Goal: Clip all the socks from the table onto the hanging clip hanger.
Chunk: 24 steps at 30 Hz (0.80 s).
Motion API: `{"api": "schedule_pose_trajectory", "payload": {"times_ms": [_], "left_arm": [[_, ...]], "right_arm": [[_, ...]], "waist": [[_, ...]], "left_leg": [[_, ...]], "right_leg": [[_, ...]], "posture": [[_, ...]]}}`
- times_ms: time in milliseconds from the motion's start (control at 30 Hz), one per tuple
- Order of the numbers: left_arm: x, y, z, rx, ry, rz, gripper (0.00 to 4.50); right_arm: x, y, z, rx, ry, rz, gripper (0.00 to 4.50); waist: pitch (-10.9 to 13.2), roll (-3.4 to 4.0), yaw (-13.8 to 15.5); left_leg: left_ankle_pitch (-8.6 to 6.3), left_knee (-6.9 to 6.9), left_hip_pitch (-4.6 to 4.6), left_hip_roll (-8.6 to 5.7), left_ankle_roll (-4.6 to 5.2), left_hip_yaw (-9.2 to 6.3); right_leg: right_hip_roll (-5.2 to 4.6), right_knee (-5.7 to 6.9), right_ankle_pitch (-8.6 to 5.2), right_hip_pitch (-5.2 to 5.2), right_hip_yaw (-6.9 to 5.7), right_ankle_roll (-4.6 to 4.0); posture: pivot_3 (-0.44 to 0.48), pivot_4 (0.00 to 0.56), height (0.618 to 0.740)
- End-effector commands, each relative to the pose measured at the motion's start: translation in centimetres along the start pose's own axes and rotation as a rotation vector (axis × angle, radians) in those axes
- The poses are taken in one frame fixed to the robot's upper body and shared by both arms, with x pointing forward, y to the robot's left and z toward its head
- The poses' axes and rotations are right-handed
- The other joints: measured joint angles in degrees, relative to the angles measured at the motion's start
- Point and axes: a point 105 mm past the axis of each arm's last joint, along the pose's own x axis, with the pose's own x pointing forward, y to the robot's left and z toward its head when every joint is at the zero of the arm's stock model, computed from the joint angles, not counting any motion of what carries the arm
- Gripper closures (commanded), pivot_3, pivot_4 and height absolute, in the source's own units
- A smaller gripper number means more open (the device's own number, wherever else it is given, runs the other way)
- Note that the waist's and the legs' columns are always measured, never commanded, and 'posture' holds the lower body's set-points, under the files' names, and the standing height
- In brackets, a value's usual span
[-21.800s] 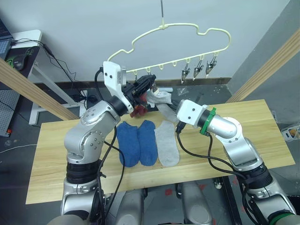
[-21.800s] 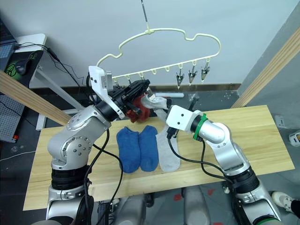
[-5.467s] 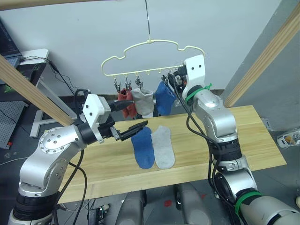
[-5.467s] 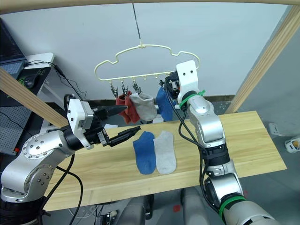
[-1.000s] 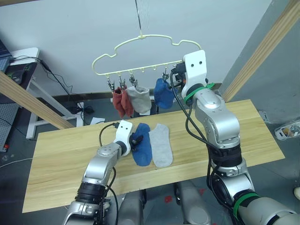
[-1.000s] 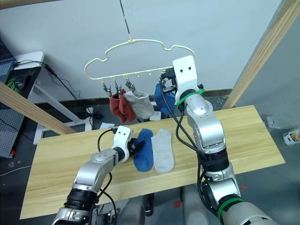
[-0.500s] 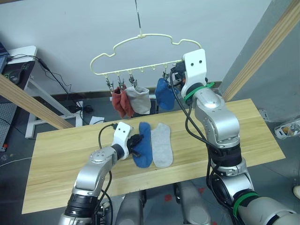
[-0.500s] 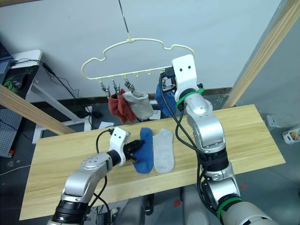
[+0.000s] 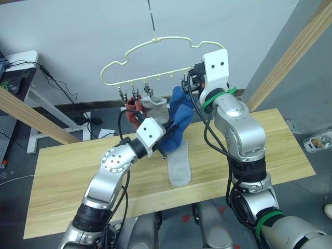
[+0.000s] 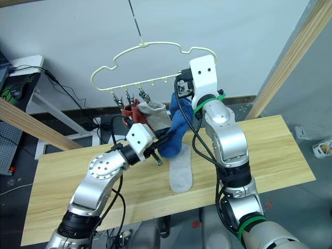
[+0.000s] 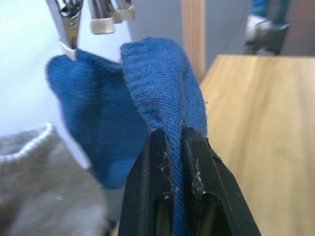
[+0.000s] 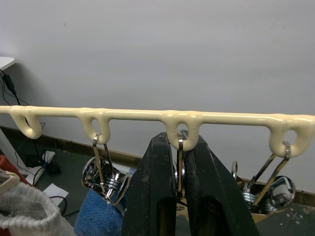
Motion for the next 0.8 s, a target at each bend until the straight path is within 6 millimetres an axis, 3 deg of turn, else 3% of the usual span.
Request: {"api": "schedule_pose_trajectory", "payload": {"times_ms": [33,433,800], "left_arm": [[1.6,-0.2,0.7,0.075,-0.053,0.05,4.5],[5.1,-0.4,1.4,0.193,-0.111,0.108,4.5],[5.9,0.4,0.9,0.214,-0.091,0.178,4.5]], "right_arm": [[-0.6,0.3,2.4,0.017,-0.08,0.015,4.5],[-0.8,0.3,2.6,0.031,-0.062,0.023,4.5],[-0.9,0.3,2.4,0.021,-0.049,0.032,4.5]], "waist": [[0.0,0.0,0.0],[0.0,0.0,-0.1],[0.0,0.0,-0.2]], "left_leg": [[0.0,-0.01,0.0,-0.02,0.0,0.0],[0.0,0.07,-0.01,-0.01,0.0,0.0],[0.0,0.1,-0.01,0.0,0.0,0.0]], "right_leg": [[0.0,0.02,0.0,-0.01,0.0,0.0],[0.01,0.17,0.01,-0.02,-0.02,0.01],[0.03,0.22,0.02,-0.02,-0.02,0.02]], "posture": [[-0.227,0.341,0.74],[-0.243,0.343,0.74],[-0.248,0.345,0.74]]}}
